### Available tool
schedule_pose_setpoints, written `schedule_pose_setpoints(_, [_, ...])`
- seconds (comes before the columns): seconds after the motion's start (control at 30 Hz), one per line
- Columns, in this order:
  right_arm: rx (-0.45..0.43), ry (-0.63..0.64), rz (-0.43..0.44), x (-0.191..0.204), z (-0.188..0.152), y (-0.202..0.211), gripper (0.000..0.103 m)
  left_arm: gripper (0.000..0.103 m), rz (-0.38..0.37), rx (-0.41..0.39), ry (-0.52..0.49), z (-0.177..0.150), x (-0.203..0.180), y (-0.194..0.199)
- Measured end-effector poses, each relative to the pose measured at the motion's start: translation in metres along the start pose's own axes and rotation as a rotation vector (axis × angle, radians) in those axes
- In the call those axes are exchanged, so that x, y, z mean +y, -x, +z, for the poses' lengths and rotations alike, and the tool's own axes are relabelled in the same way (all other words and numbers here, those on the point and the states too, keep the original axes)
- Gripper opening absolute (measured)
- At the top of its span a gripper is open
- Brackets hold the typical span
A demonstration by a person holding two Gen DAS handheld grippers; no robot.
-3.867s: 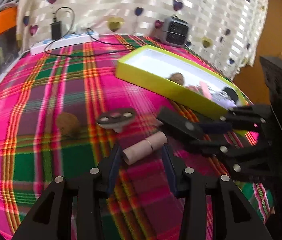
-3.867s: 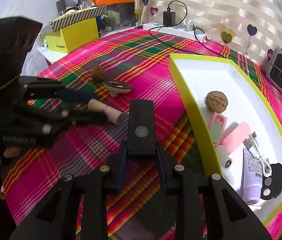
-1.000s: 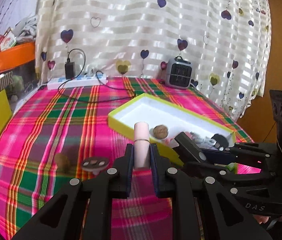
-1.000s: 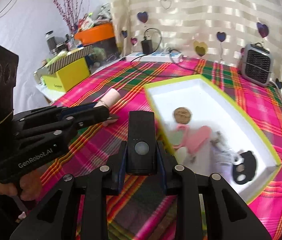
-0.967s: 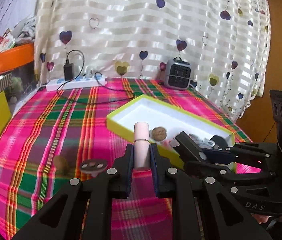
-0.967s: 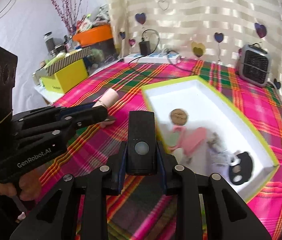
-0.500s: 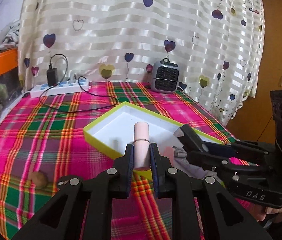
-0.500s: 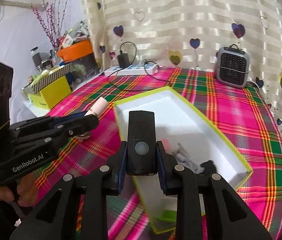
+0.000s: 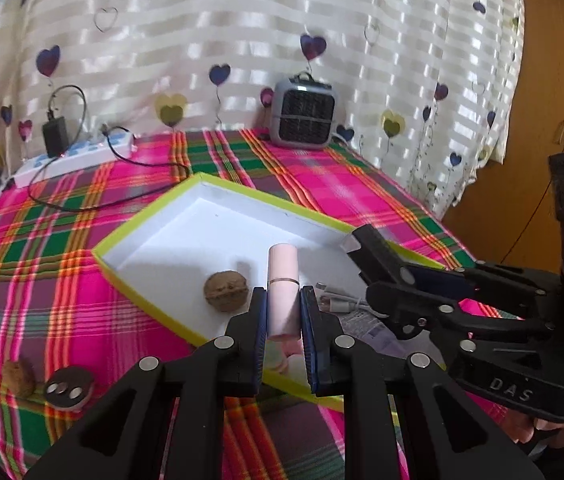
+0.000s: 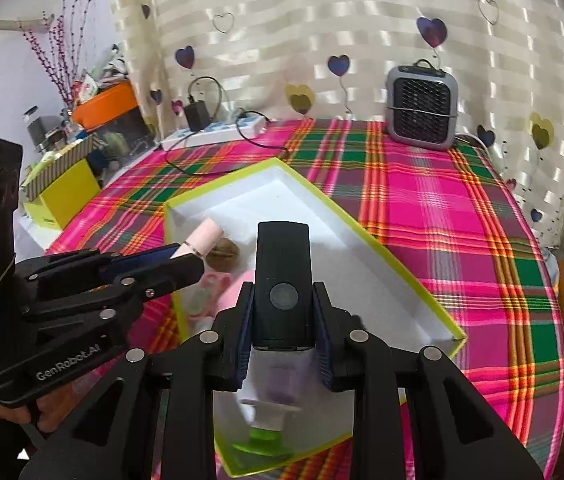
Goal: Organize objects
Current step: 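Lower the pink tube into the tray and open the left tool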
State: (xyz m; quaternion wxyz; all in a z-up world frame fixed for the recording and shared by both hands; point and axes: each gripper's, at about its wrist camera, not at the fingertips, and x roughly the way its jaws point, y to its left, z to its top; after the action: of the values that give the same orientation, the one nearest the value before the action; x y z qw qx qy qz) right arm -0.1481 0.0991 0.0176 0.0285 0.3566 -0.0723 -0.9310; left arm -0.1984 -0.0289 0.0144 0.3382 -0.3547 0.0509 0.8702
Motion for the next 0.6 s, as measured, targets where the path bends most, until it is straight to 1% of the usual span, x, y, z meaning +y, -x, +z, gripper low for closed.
schedule_pose_setpoints(0.13, [0.025,0.025,-0.006,0.002,-0.006,-0.001,0.028,0.015,-0.033,0.011,0.003,-0.004,-0.004,0.001])
schedule_pose_setpoints(0.27, [0.061,0.068,0.004,0.009,-0.013,-0.006,0.028,0.015,-0.09,0.02,-0.004,-0.007,-0.011,0.004])
schedule_pose_setpoints(0.4, [0.088,0.058,-0.017,0.005,-0.016,-0.012,0.028,0.015,-0.1,0.047,-0.02,-0.008,-0.016,-0.002])
schedule_pose_setpoints(0.6, [0.085,0.052,-0.031,0.002,-0.018,-0.009,0.028,0.015,-0.098,0.085,-0.024,-0.013,-0.018,-0.01])
